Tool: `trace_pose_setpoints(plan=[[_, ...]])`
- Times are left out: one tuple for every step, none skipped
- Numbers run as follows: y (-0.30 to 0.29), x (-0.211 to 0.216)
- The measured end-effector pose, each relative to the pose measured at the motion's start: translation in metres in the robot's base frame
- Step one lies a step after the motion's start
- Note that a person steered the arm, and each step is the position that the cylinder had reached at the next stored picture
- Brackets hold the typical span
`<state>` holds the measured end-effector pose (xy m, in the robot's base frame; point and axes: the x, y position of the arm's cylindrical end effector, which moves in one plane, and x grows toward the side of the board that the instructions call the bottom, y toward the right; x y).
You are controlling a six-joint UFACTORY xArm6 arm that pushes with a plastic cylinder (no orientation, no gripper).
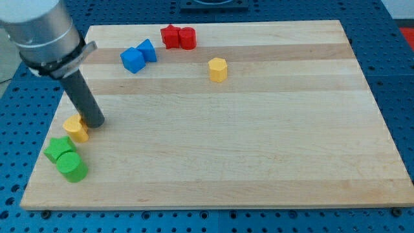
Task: Separate the green star from green circle and yellow heart
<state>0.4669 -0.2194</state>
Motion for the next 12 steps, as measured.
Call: trace_pose_setpoints(plan=[[0.013, 0.024], [0.023, 0.020], [0.013, -0.059], [-0.043, -0.110], [-0.082, -0.108], [-0.085, -0.104], [-0.086, -0.050], [-0.086, 0.023], [-0.084, 0.085], [-0.040, 0.086], [0.006, 0.042], [0.036, 0.009]])
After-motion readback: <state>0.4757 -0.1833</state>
